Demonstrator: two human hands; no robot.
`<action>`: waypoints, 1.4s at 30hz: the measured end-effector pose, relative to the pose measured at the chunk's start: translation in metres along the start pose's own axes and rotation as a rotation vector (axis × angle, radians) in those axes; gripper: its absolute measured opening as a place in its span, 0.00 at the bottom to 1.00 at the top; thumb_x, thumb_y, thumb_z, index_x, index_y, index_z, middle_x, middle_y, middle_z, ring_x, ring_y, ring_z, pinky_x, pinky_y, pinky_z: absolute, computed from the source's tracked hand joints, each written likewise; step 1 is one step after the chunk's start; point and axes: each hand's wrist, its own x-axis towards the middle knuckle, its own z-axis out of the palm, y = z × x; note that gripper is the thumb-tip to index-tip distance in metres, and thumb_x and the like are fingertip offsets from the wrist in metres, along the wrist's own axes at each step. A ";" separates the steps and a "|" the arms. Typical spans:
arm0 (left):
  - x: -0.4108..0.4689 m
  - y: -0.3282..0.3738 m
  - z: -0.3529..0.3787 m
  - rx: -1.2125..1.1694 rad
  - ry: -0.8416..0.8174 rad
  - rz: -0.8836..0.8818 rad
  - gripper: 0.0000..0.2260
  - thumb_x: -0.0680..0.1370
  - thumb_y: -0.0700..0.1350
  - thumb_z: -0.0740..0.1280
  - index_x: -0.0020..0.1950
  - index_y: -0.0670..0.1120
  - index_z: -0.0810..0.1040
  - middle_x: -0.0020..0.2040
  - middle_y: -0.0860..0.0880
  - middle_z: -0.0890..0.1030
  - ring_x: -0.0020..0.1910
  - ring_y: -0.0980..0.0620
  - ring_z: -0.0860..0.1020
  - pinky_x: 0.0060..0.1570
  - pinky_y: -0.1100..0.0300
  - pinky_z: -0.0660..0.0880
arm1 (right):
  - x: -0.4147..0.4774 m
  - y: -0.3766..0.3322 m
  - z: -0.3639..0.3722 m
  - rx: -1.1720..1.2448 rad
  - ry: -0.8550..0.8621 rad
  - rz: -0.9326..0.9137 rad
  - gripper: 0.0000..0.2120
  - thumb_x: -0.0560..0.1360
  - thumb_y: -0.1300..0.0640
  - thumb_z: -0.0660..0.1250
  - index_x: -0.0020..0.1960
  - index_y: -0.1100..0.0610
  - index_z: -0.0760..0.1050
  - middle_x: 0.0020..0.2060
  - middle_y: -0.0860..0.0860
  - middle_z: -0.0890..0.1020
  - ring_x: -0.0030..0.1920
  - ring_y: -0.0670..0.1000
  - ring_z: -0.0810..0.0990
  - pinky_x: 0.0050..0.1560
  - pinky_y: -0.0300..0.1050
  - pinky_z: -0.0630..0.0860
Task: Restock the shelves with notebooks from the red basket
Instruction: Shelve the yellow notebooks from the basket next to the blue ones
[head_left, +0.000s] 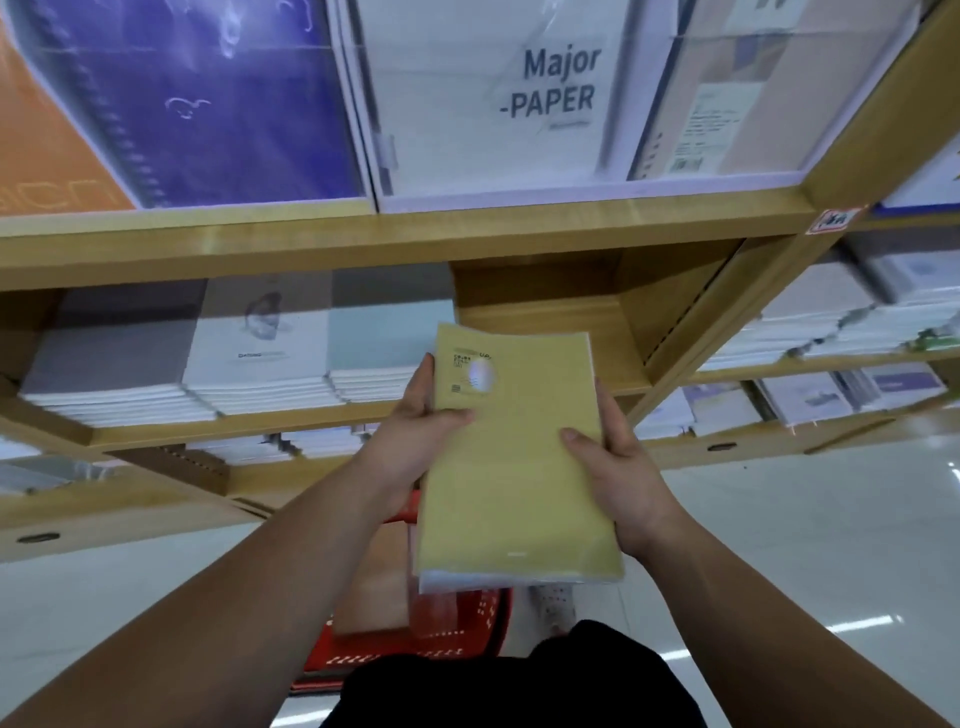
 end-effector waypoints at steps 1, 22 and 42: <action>0.008 -0.006 0.012 -0.008 0.021 -0.028 0.29 0.81 0.33 0.65 0.66 0.69 0.72 0.56 0.57 0.86 0.56 0.49 0.85 0.57 0.48 0.81 | 0.010 -0.001 -0.012 0.002 0.008 0.011 0.29 0.83 0.65 0.64 0.71 0.32 0.70 0.61 0.45 0.86 0.56 0.51 0.87 0.51 0.53 0.85; 0.111 -0.094 0.069 -0.377 0.395 -0.408 0.09 0.84 0.46 0.66 0.59 0.42 0.78 0.50 0.38 0.79 0.43 0.41 0.83 0.51 0.47 0.82 | 0.232 0.000 -0.036 -0.306 0.074 -0.019 0.34 0.82 0.58 0.70 0.81 0.36 0.61 0.62 0.44 0.81 0.52 0.46 0.83 0.52 0.47 0.82; 0.117 -0.099 0.069 -0.849 0.350 -0.193 0.32 0.85 0.56 0.58 0.81 0.36 0.57 0.74 0.34 0.71 0.71 0.38 0.74 0.75 0.42 0.65 | 0.189 0.049 -0.055 -0.548 -0.016 0.039 0.49 0.69 0.45 0.81 0.82 0.37 0.57 0.73 0.45 0.76 0.69 0.50 0.77 0.71 0.52 0.77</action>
